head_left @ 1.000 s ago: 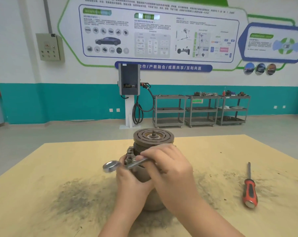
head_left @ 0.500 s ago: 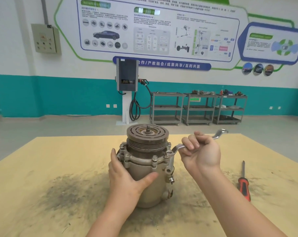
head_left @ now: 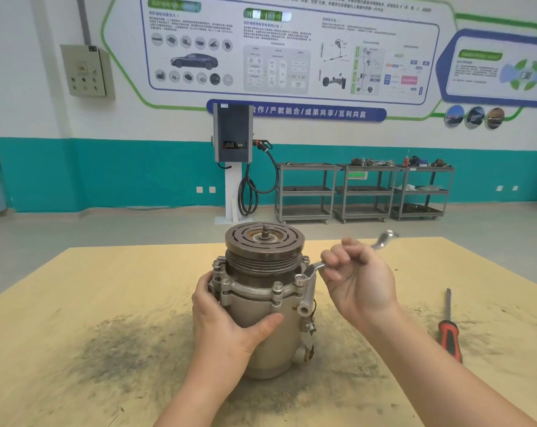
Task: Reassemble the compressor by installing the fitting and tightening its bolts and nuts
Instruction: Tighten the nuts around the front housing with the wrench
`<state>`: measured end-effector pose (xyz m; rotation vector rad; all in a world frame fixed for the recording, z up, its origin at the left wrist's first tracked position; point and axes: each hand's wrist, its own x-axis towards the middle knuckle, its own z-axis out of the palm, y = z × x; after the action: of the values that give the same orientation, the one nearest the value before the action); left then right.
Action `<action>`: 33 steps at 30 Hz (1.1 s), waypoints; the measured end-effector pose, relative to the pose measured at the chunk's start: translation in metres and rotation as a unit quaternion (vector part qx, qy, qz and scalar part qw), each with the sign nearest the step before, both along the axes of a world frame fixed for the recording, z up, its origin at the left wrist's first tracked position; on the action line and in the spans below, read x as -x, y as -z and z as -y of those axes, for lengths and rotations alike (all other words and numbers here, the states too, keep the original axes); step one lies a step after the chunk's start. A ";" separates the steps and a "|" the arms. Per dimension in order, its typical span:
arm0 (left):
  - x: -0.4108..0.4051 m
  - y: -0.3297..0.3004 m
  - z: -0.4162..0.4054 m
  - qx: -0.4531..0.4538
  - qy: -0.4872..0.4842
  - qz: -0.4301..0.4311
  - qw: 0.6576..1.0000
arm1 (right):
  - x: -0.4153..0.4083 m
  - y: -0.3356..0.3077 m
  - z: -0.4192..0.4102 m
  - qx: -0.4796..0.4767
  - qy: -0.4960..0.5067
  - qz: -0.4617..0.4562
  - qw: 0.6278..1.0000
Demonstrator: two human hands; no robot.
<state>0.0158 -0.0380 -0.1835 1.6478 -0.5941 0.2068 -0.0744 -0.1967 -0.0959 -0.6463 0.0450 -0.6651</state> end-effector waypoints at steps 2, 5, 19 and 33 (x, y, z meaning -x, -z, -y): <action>-0.001 0.001 0.001 0.008 -0.002 0.001 1.000 | 0.013 0.010 -0.006 0.011 0.044 0.014 0.999; -0.002 0.002 0.003 0.013 0.002 -0.003 1.000 | 0.030 0.022 -0.014 0.042 0.081 0.030 0.995; -0.005 -0.007 0.009 0.088 0.003 -0.037 0.995 | 0.025 0.038 -0.085 0.607 0.442 0.008 0.660; -0.011 0.006 0.008 0.045 -0.019 0.010 0.999 | 0.027 -0.008 -0.037 0.170 0.226 -0.006 0.959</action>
<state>0.0264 -0.0465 -0.1896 1.5728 -0.5606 0.2749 -0.1011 -0.1596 -0.0878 -0.9852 0.0933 -1.1243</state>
